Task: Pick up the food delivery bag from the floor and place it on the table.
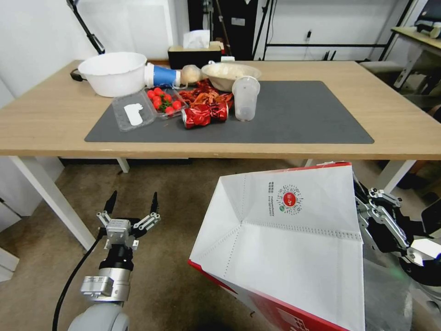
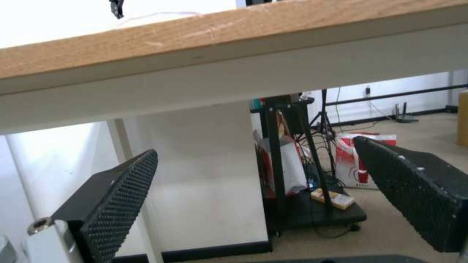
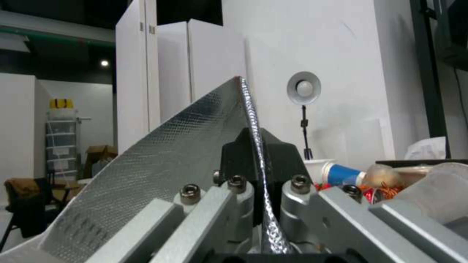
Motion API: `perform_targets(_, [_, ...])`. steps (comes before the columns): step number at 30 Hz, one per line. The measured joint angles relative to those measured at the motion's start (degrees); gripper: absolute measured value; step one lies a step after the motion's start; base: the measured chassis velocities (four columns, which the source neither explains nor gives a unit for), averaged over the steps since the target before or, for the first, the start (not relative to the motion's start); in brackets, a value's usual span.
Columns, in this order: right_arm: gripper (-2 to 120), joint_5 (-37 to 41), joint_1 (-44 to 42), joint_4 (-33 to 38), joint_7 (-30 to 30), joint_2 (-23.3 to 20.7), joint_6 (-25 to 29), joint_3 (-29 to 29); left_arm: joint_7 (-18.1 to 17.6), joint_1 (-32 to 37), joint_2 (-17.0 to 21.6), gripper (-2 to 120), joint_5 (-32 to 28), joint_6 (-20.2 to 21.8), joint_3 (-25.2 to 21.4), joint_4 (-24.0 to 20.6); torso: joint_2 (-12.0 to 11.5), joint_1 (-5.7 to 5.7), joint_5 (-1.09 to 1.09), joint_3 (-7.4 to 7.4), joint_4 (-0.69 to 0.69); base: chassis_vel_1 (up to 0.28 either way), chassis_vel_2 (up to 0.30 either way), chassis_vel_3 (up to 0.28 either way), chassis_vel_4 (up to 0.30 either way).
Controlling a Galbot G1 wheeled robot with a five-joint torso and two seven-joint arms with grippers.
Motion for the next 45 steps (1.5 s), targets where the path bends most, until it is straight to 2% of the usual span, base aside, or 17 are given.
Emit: perform_targets(45, [0,-0.7,0.0,-0.1,-1.3,1.6,0.3,-0.1,1.6,0.4,0.6,100,0.4,0.7,0.0,-0.6,10.8,4.19,0.00,6.58,0.00,0.000,0.000,0.000,0.000])
